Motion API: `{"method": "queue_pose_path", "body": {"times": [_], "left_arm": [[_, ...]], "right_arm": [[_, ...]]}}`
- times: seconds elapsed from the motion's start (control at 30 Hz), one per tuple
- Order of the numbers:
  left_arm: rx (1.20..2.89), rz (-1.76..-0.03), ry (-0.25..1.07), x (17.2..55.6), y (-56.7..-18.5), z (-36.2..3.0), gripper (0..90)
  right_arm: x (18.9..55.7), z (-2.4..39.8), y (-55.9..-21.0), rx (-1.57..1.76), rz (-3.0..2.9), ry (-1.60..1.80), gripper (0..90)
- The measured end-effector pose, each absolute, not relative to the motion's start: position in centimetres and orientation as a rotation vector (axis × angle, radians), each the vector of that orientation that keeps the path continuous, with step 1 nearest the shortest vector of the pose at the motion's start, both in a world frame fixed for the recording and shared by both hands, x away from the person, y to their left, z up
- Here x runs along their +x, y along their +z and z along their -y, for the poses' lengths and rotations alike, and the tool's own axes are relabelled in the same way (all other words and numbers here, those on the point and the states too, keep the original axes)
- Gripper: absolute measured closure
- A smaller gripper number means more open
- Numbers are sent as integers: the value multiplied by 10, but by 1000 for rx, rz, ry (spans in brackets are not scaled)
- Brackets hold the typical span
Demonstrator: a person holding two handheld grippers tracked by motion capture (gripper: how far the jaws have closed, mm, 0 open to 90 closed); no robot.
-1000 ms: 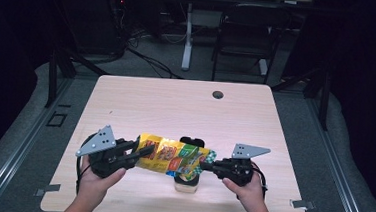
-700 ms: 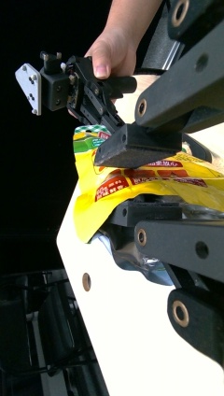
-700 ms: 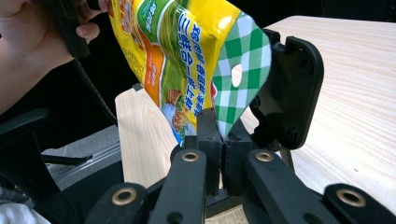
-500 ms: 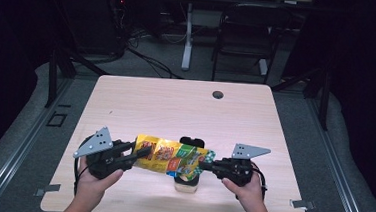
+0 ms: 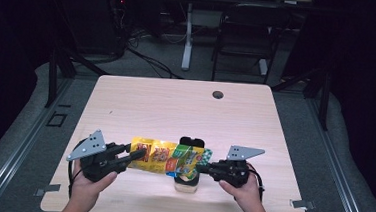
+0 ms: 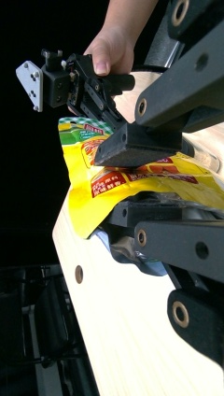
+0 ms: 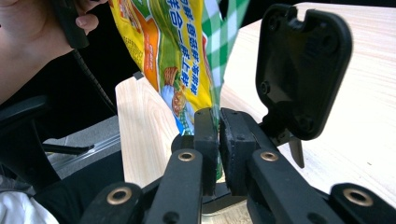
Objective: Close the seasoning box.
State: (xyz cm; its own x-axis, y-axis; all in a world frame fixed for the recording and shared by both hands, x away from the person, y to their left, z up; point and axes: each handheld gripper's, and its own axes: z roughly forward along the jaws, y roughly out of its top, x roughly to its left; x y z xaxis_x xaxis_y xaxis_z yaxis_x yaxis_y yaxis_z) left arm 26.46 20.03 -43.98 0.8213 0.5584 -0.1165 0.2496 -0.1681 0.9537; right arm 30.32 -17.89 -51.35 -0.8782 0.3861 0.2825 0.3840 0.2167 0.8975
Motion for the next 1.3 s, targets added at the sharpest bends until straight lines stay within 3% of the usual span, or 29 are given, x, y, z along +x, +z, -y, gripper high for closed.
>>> {"method": "queue_pose_path", "body": {"times": [1.3], "left_arm": [[1729, -715, 258, 266, -489, -236, 675]], "right_arm": [[305, 158, -501, 745, -2383, 1817, 900]]}}
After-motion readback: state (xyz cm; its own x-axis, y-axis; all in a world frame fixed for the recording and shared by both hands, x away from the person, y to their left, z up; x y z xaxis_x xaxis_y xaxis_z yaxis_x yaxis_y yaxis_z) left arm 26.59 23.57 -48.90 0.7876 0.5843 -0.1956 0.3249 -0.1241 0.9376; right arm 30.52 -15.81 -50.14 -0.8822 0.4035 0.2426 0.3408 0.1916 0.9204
